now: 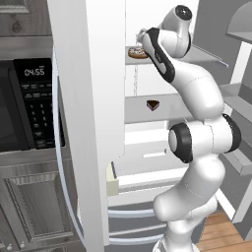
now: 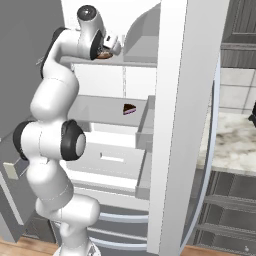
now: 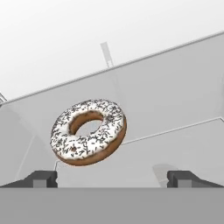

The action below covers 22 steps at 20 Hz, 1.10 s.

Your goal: Take the donut and cake from the fridge and place them on the empty tray on the dining counter.

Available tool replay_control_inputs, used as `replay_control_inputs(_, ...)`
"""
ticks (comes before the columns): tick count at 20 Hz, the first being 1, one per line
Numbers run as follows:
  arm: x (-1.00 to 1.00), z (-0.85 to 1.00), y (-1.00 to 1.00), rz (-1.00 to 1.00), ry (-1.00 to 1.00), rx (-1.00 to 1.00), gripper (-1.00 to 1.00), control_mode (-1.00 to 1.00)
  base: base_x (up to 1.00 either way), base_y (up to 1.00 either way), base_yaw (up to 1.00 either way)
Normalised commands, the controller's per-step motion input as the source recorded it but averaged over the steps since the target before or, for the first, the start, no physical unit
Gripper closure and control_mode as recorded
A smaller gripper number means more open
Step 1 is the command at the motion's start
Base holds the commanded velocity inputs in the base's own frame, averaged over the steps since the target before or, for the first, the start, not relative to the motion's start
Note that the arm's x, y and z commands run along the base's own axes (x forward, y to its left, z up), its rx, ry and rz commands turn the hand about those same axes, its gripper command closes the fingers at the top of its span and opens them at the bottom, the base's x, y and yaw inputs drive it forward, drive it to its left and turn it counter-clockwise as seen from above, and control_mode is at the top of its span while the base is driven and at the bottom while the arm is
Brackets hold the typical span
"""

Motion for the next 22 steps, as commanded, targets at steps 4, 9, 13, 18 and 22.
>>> replay_control_inputs(4, 0.29, -0.03, 0.00, 0.00, 0.03, 0.00, -1.00, -1.00, 0.00, 0.00, 0.00)
replay_control_inputs(9, 0.22, -0.10, 0.00, 0.00, 0.03, 0.00, -1.00, -1.00, 0.00, 0.00, 0.00)
replay_control_inputs(13, 0.13, -0.15, 0.00, 0.01, 0.02, 0.00, -1.00, -1.00, 0.00, 0.00, 0.00)
replay_control_inputs(18, 0.09, -0.14, 0.00, 0.02, 0.00, 0.00, -1.00, -1.00, 0.00, 0.00, 0.00)
replay_control_inputs(22, 0.13, -0.09, 0.00, 0.02, 0.00, 0.00, -1.00, -1.00, 0.00, 0.00, 0.00)
